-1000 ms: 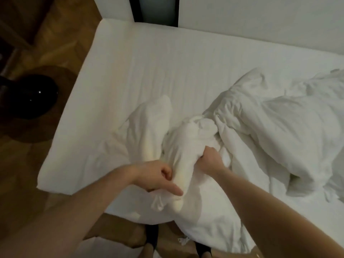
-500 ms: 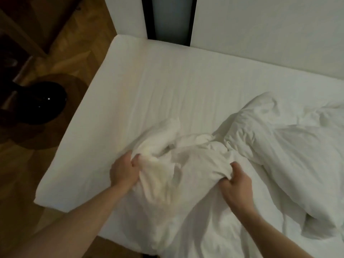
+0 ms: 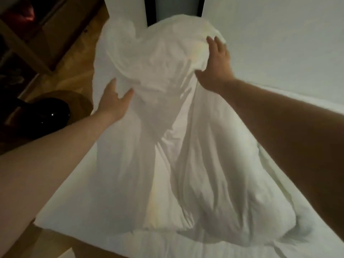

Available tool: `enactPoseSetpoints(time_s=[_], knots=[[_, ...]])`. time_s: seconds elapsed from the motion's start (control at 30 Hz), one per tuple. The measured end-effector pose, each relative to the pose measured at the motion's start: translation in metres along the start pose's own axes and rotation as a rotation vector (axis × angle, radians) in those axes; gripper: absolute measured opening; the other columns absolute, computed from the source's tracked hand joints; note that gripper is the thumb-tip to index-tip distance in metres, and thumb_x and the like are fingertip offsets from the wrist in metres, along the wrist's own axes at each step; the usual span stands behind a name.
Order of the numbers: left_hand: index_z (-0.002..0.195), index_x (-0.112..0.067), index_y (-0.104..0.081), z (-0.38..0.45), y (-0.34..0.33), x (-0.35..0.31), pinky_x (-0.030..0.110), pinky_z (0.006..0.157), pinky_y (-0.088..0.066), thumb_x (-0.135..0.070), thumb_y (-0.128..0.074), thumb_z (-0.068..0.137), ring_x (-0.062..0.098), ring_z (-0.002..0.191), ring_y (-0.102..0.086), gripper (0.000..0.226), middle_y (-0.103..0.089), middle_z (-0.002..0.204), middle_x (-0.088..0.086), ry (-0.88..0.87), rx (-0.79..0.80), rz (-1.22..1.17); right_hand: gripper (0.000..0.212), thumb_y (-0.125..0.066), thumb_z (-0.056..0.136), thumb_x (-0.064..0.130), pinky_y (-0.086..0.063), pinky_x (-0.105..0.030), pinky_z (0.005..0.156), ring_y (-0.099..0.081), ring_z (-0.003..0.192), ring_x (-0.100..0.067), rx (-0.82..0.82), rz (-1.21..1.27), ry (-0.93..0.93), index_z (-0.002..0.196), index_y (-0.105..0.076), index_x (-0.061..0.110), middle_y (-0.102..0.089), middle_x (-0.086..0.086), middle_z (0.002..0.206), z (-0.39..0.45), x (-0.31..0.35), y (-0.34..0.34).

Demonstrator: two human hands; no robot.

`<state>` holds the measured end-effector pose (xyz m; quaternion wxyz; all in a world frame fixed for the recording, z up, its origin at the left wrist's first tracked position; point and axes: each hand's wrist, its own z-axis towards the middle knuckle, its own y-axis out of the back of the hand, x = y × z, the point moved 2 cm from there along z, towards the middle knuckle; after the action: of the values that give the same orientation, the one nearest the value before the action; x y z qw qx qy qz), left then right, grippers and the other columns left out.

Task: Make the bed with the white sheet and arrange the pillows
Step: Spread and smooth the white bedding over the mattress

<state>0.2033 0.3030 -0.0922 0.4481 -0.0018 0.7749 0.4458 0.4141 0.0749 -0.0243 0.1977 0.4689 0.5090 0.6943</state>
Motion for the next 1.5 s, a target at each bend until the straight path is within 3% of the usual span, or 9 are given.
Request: enactPoseSetpoints(time_s=[0.17, 0.37, 0.57, 0.73, 0.83, 1.07, 1.27, 1.37, 1.5], knots=[[0.153, -0.018, -0.039, -0.087, -0.037, 0.127, 0.035, 0.119, -0.025, -0.038, -0.068, 0.093, 0.022, 0.149, -0.029, 0.069, -0.024, 0.164, 0.004, 0.085, 0.317, 0.295, 0.076, -0.070, 0.089, 0.022, -0.022, -0.033, 0.122, -0.027, 0.151, -0.029, 0.323, 0.143, -0.075, 0.156, -0.035, 0.017, -0.028, -0.010, 0.163, -0.175, -0.025, -0.118], [0.152, -0.009, -0.037, -0.196, -0.056, 0.274, 0.047, 0.109, -0.041, -0.040, -0.078, 0.083, 0.038, 0.135, -0.046, 0.086, -0.032, 0.157, 0.016, 0.695, 0.344, 0.248, 0.061, -0.074, 0.085, 0.022, -0.030, -0.023, 0.116, -0.044, 0.141, -0.020, 0.472, 0.179, -0.315, 0.142, -0.053, 0.021, -0.045, 0.005, 0.150, -0.365, -0.089, -0.209], [0.158, -0.004, -0.021, -0.255, -0.095, 0.322, 0.048, 0.115, -0.033, -0.054, -0.080, 0.077, 0.036, 0.142, -0.038, 0.111, -0.033, 0.160, 0.014, 1.053, 0.338, -0.100, 0.093, -0.074, 0.081, 0.065, -0.025, -0.033, 0.121, -0.040, 0.145, -0.023, 0.513, 0.196, -0.741, 0.151, -0.044, 0.012, -0.050, -0.002, 0.153, -0.423, -0.119, -0.267], [0.151, -0.027, -0.041, -0.253, -0.135, 0.320, 0.047, 0.107, -0.045, -0.072, -0.086, 0.056, 0.023, 0.128, -0.053, 0.115, -0.054, 0.145, -0.004, 1.025, 0.371, -0.437, 0.136, -0.080, 0.052, 0.083, -0.053, -0.051, 0.103, -0.051, 0.132, -0.032, 0.296, 0.669, -1.380, 0.158, -0.028, 0.016, -0.043, 0.001, 0.151, -0.419, -0.115, -0.307], [0.128, -0.007, -0.060, -0.237, -0.137, 0.295, 0.035, 0.087, -0.050, -0.028, -0.088, 0.069, 0.022, 0.096, -0.062, 0.069, -0.066, 0.121, 0.007, 0.899, 0.188, -0.394, 0.106, -0.089, 0.058, 0.061, -0.061, -0.051, 0.085, -0.059, 0.113, -0.030, 0.206, 0.907, -1.546, 0.143, -0.045, 0.016, -0.053, -0.002, 0.139, -0.399, -0.114, -0.315], [0.105, -0.010, -0.069, -0.192, -0.063, 0.195, 0.035, 0.076, -0.056, -0.031, -0.076, 0.078, 0.030, 0.093, -0.069, 0.035, -0.072, 0.102, 0.009, 0.172, 0.440, 0.443, 0.017, -0.061, 0.085, 0.009, -0.050, -0.033, 0.085, -0.065, 0.095, -0.025, -0.175, 0.773, -1.142, 0.099, -0.067, 0.016, -0.069, 0.002, 0.096, -0.362, -0.044, -0.210], [0.123, -0.013, -0.060, -0.147, 0.053, 0.072, 0.036, 0.081, -0.052, -0.027, -0.068, 0.085, 0.027, 0.098, -0.062, 0.041, -0.063, 0.114, 0.007, -0.065, 0.580, 1.110, 0.012, -0.055, 0.080, 0.010, -0.055, -0.041, 0.054, -0.064, 0.070, -0.028, 0.282, 0.726, -0.715, 0.087, -0.065, 0.012, -0.068, -0.007, 0.079, -0.392, 0.070, -0.072], [0.144, -0.020, -0.046, -0.119, 0.090, 0.033, 0.042, 0.090, -0.051, -0.033, -0.068, 0.084, 0.033, 0.110, -0.060, 0.065, -0.060, 0.130, 0.011, -0.139, 0.369, 1.056, 0.011, -0.064, 0.089, 0.015, -0.056, -0.031, 0.051, -0.068, 0.069, -0.024, 0.288, 0.853, -0.734, 0.100, -0.064, 0.014, -0.068, -0.008, 0.095, -0.377, 0.079, -0.042], [0.154, -0.020, -0.033, -0.104, 0.078, 0.073, 0.046, 0.105, -0.045, -0.059, -0.075, 0.077, 0.034, 0.131, -0.050, 0.096, -0.048, 0.149, 0.007, 0.146, 0.269, 0.425, 0.051, -0.071, 0.093, 0.036, -0.057, -0.032, 0.091, -0.066, 0.110, -0.005, 0.237, 0.649, -0.541, 0.140, -0.052, 0.032, -0.058, 0.011, 0.136, -0.361, 0.039, -0.063]])
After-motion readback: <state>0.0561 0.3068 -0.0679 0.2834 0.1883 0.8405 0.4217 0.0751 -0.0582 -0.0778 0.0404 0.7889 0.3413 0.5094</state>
